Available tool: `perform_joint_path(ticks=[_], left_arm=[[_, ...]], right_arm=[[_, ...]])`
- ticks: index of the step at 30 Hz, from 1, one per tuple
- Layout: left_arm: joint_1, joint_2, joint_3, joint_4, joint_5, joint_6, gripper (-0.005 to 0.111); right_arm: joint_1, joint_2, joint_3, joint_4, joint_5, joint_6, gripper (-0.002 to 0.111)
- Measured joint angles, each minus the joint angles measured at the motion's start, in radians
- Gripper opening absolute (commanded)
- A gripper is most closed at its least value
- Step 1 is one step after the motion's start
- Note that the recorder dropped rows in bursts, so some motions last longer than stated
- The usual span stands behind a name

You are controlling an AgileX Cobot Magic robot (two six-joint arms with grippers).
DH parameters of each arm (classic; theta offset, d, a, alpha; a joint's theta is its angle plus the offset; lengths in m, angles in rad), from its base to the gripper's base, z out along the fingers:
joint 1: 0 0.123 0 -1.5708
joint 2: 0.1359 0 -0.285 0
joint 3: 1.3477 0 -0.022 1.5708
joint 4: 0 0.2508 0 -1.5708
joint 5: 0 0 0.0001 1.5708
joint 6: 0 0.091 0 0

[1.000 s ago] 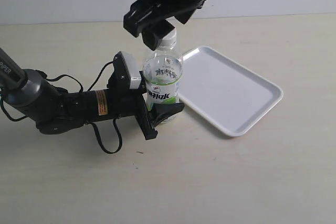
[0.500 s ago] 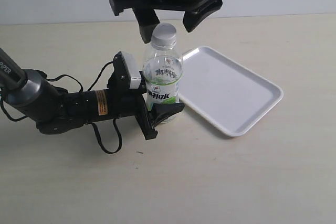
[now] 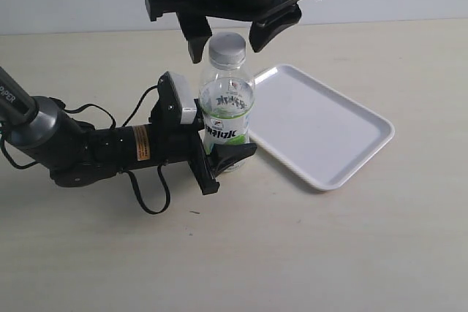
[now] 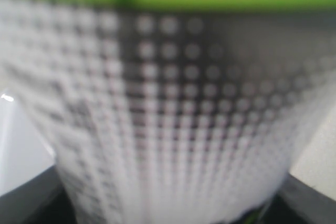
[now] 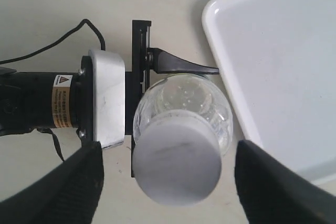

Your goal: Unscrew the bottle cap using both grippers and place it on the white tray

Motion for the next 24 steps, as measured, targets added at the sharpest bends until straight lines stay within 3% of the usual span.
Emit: perform_joint_path(ticks=[6,13,19,24], left_arm=[[0.000,0.000,0.000,0.000,0.000,0.000,0.002],[0.000,0.000,0.000,0.000,0.000,0.000,0.002],[0.000,0.000,0.000,0.000,0.000,0.000,0.002],[0.000,0.000,0.000,0.002,0.000,0.000,0.002]], right_arm=[[0.000,0.007,0.000,0.002,0.000,0.007,0.054],[0.000,0.007,0.000,-0.002,0.005,0.011,0.001],[0.000,0.007,0.000,-0.002,0.007,-0.060,0.000],[0.000,0.007,0.000,-0.002,0.009,-0.260,0.000]])
